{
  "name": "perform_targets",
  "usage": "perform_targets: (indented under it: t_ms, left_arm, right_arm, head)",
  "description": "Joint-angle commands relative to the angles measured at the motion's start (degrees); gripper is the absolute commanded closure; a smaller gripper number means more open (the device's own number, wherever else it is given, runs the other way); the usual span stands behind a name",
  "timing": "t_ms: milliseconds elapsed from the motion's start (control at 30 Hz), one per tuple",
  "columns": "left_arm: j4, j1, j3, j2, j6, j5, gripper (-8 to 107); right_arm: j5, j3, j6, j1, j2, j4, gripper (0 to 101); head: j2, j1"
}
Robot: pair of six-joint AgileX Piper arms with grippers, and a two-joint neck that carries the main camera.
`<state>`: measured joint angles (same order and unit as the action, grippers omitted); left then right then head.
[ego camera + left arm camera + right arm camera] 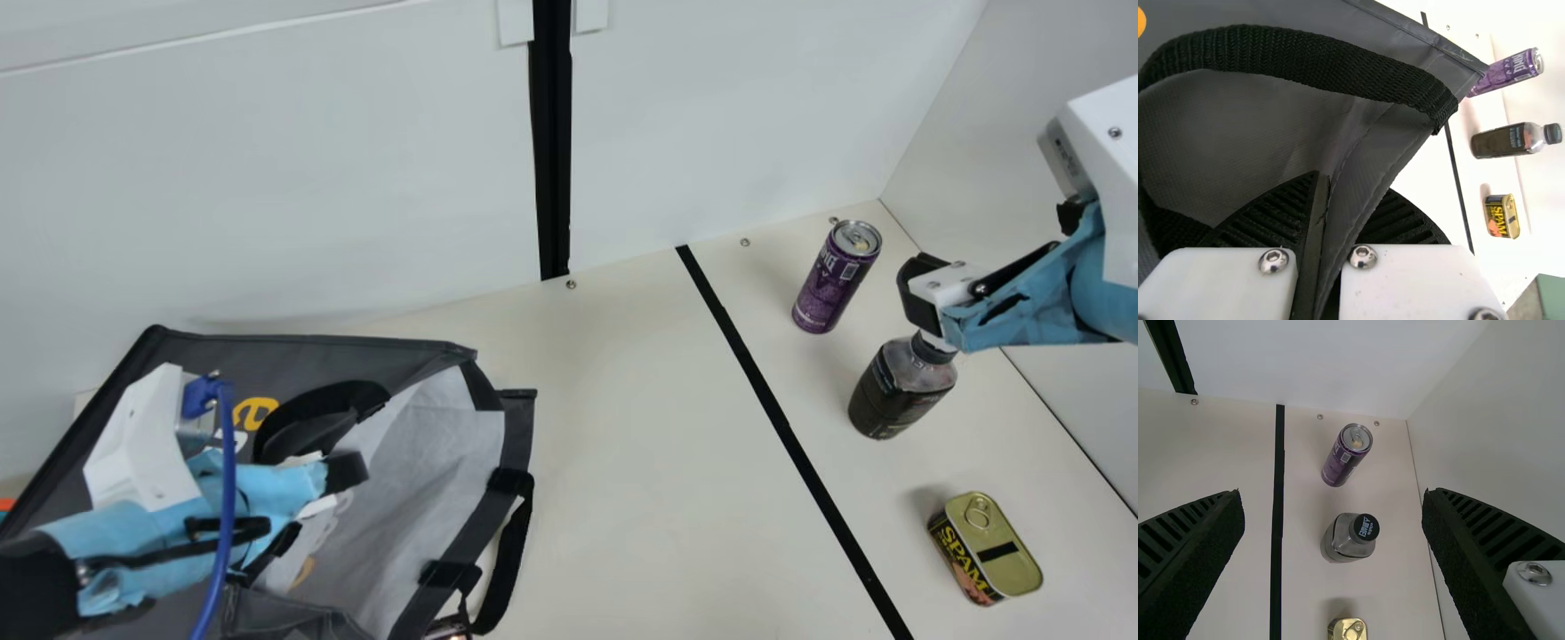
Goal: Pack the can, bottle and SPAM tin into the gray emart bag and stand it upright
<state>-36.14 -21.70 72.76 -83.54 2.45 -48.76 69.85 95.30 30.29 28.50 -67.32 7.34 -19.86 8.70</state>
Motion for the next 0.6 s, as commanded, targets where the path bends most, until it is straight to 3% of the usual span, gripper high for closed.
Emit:
perform_targets:
  t_ms: [0,567]
  left_arm:
    - [-1.6,0.8,-0.1,-0.2,-1.0,-0.5,107]
    - [-3.8,3.8,0.1,-0.8,-2.9,-0.8,107]
  right_arm:
    - [0.0,0.0,0.0,0.0,0.0,0.0,6]
    - [0.0,0.0,0.0,0.0,0.0,0.0,6]
  head:
    - [-0.1,1.3]
    - [-0.1,1.3]
